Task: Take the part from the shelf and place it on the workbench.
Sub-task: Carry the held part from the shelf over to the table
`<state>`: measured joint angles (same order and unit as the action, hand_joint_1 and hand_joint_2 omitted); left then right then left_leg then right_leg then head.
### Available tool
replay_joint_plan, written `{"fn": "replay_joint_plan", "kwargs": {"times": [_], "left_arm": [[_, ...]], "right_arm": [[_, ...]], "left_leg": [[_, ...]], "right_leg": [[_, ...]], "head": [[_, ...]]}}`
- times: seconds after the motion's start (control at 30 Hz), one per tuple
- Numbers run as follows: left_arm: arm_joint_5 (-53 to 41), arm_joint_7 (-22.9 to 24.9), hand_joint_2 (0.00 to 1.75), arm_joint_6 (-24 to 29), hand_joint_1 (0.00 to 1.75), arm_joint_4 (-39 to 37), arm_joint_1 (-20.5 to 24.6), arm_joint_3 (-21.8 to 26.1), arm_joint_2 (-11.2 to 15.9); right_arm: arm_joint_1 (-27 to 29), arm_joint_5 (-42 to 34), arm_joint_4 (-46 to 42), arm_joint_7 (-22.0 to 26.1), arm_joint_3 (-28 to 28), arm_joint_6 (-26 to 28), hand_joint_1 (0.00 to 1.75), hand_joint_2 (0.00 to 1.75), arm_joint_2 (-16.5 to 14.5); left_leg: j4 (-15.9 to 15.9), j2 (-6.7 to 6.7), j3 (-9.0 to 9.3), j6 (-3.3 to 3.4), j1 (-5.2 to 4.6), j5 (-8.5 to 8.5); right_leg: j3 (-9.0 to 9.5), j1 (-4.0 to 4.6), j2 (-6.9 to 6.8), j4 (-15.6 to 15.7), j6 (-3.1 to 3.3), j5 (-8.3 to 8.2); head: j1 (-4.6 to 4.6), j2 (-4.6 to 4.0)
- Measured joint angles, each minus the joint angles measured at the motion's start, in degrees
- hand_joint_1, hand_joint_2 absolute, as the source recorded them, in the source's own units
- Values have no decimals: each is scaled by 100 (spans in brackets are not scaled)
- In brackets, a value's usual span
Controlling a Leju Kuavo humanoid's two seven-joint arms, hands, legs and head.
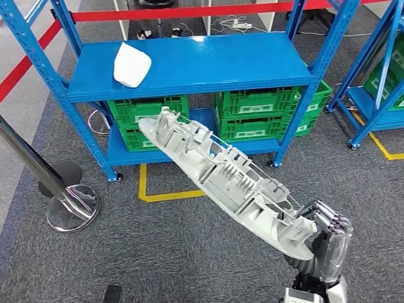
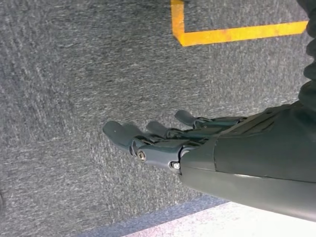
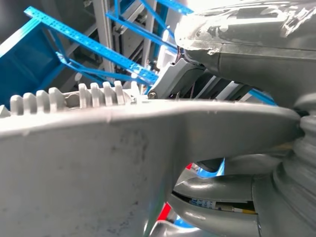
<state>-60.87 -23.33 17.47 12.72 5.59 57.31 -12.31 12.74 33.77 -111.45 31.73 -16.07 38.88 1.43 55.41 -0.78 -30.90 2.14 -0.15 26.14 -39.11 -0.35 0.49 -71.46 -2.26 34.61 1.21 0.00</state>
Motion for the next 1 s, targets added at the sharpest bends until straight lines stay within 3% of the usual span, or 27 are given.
{"fn": "replay_joint_plan", "kwargs": {"times": [0.03,0.07,0.17,0.23,0.3,0.37,0.43,0.5,0.53,0.57,0.63,0.7,0.77,0.87,0.93,1.0], "left_arm": [[1,-1,175,1,0,0,-3,0,0],[1,0,175,1,0,0,-5,0,2],[0,-1,175,2,0,0,-4,0,5],[0,-5,175,4,0,0,-4,0,11],[1,-10,175,7,0,0,-6,0,13],[2,-13,175,8,0,0,-7,0,11],[1,-15,175,8,0,0,-12,0,9],[1,-16,175,8,0,0,-29,0,9],[1,-15,175,8,0,0,-38,0,10],[2,-16,175,8,0,0,-45,0,13],[2,-16,175,9,0,0,-49,0,19],[1,-16,175,11,0,0,-48,0,29],[1,-16,175,14,0,0,-41,0,36],[5,-17,175,16,0,0,-36,3,32],[8,-19,175,17,0,0,-39,4,26],[7,-19,175,17,0,0,-44,4,23]], "right_arm": [[26,-9,0,7,15,0,175,175,1],[50,-18,0,16,28,0,175,175,1],[76,-38,-16,51,50,-1,175,175,-1],[86,-54,-47,68,63,0,175,175,-1],[118,-73,-71,79,77,0,175,175,-1],[141,-82,-80,85,89,0,175,175,-3],[144,-91,-83,94,99,-1,175,175,-9],[150,-99,-83,102,109,-2,175,175,-15],[158,-101,-83,104,113,-2,175,175,-16],[166,-102,-83,105,116,-2,175,175,-16],[178,-105,-84,109,122,-1,175,175,-17],[180,-113,-89,124,130,-2,175,175,-20],[189,-124,-100,145,145,-2,175,175,-24],[241,-144,-132,162,185,0,175,175,-31],[252,-166,-148,178,209,-1,175,175,-35],[258,-189,-155,194,222,-1,175,175,-39]], "left_leg": [[3,-25,-27,-9,0,-19],[9,-49,-51,-23,3,-35],[68,-116,-93,-93,2,-47],[127,-151,-126,-166,-16,-46],[148,-199,-147,-226,-7,-64],[260,-168,-196,-283,19,47],[763,-56,-397,-322,32,411],[1515,5,-699,-318,31,785],[1744,15,-786,-303,29,845],[1780,22,-784,-276,24,793],[1266,75,-510,-199,1,428],[594,234,-180,-111,-23,128],[287,319,-61,-68,-35,104],[155,220,-55,-50,-8,98],[98,138,-42,-27,14,65],[99,52,-48,-13,3,63]], "right_leg": [[-30,-21,-4,-137,-28,28],[44,-46,-16,-73,-55,-38],[719,-104,-180,1025,-117,-457],[934,-90,-248,1429,-54,-528],[906,-62,-195,1430,68,-544],[887,-59,-145,1429,157,-586],[866,-59,-95,1434,226,-629],[823,-32,-27,1431,264,-654],[807,-14,12,1429,276,-664],[798,3,56,1428,284,-670],[804,29,143,1426,288,-676],[793,47,221,1414,273,-681],[726,47,284,1394,228,-704],[607,36,275,1332,143,-681],[395,27,134,927,87,-429],[48,6,32,188,29,-84]], "head": [[-1,0],[1,0],[9,0],[9,0],[3,0],[-1,0],[-10,0],[-11,0],[-11,0],[-10,0],[-10,0],[-5,0],[-5,0],[-1,0],[24,0],[44,0]]}}
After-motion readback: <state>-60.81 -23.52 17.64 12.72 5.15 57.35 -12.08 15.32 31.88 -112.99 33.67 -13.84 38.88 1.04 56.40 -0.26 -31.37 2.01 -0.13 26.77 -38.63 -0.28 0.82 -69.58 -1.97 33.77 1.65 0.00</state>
